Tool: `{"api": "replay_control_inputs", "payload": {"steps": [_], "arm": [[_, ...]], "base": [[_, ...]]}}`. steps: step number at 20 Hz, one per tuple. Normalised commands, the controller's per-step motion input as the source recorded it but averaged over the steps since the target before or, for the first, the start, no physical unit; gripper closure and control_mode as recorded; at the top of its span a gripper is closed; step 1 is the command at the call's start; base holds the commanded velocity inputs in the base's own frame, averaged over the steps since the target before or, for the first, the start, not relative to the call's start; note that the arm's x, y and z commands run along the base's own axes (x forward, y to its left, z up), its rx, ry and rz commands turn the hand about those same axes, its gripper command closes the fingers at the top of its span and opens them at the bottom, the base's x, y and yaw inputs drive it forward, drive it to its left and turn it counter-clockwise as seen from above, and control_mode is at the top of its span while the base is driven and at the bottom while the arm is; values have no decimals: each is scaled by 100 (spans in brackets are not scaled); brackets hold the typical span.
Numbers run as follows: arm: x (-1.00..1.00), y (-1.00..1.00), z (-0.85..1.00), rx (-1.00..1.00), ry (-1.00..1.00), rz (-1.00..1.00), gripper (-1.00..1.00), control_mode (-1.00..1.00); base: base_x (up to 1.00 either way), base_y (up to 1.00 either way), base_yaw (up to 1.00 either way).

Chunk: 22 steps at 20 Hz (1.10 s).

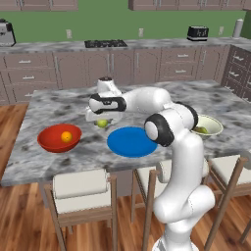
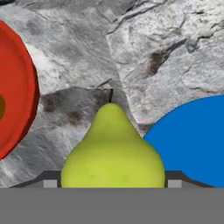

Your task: Take the fruits from the plate on the dining counter and place two fruits in each bowl.

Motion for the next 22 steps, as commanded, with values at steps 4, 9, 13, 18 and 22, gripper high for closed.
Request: {"api": "replay_control_inputs", "payload": {"steps": [4,9,13,18,22], "arm": [[-17,100,7,0,0,7,100,-100],[-6,100,0,-3,1,5,100,-100],[-22,100,10,-2,0,5,100,-100],[-1,86,-28,-3,0,0,100,-100],[0,55,-35,-4,0,-1,100,-100]], "base": [[0,0,0],[0,0,0],[0,0,0],[0,0,0],[0,0,0]]}}
